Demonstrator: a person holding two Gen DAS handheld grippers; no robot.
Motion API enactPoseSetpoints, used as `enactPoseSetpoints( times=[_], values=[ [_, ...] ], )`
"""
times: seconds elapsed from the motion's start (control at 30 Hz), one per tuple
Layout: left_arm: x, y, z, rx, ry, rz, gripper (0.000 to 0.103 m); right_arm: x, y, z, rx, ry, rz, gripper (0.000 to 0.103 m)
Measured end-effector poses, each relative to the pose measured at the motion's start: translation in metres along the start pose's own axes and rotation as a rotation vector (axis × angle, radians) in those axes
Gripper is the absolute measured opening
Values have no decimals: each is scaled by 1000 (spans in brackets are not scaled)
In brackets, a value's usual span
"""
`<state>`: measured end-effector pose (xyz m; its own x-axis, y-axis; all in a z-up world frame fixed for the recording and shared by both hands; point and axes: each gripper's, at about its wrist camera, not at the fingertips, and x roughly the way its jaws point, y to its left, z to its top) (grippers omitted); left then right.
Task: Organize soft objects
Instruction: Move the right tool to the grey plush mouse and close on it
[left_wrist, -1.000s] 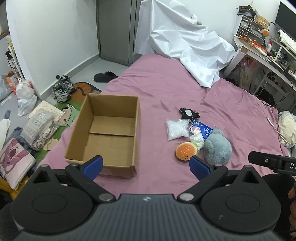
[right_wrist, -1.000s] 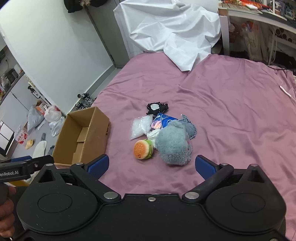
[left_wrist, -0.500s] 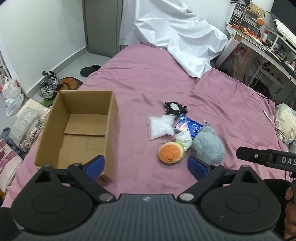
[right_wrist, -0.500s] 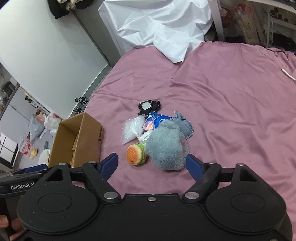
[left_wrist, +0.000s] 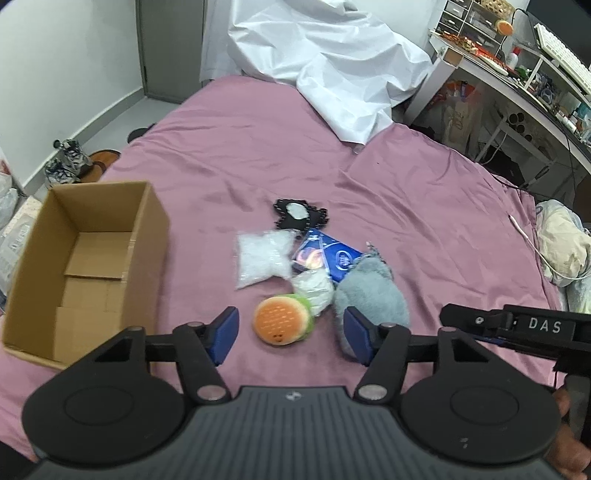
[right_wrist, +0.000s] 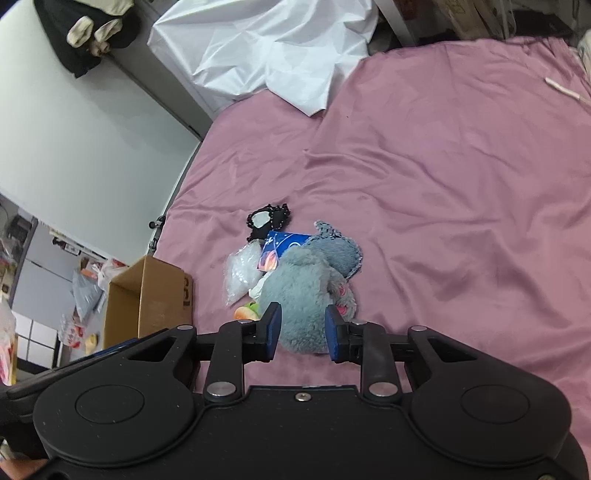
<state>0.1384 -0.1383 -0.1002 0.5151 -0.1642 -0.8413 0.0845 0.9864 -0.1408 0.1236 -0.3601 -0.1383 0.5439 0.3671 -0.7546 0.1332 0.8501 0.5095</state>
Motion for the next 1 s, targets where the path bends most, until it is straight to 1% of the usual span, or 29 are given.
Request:
enactPoseSetpoints(
  times=[0.13, 0.17, 0.2, 0.23, 0.3, 0.4, 0.6, 0.73, 0.8, 1.0],
  values=[
    [15, -14, 4, 0, 18, -18, 61, 8, -12, 5, 54, 4, 8, 29],
    [19, -18, 5, 3, 21, -23, 61, 10, -16, 7, 74, 5, 9, 31],
    [21, -21, 5, 5, 23, -27, 60, 12, -19, 9, 92, 9, 13, 37],
    [25, -26, 5, 8, 26, -32, 59, 14, -23, 10, 105, 16, 11, 40],
    [32, -32, 5, 12, 38, -39, 53, 18, -31, 12, 145, 23, 8, 48],
    [43, -42, 5, 14, 62, -52, 50, 23, -40, 13, 187, 34, 18, 49],
    [58, -60, 3, 28, 93, -76, 49, 30, -54, 13, 250, 43, 44, 49],
    [71, -70, -1, 33, 120, -85, 50, 32, -58, 13, 267, 44, 46, 49],
    [76, -73, -2, 37, 125, -78, 50, 33, -60, 14, 271, 46, 54, 49],
    [88, -76, -2, 49, 131, -12, 51, 38, -64, 16, 286, 58, 59, 49]
  ],
)
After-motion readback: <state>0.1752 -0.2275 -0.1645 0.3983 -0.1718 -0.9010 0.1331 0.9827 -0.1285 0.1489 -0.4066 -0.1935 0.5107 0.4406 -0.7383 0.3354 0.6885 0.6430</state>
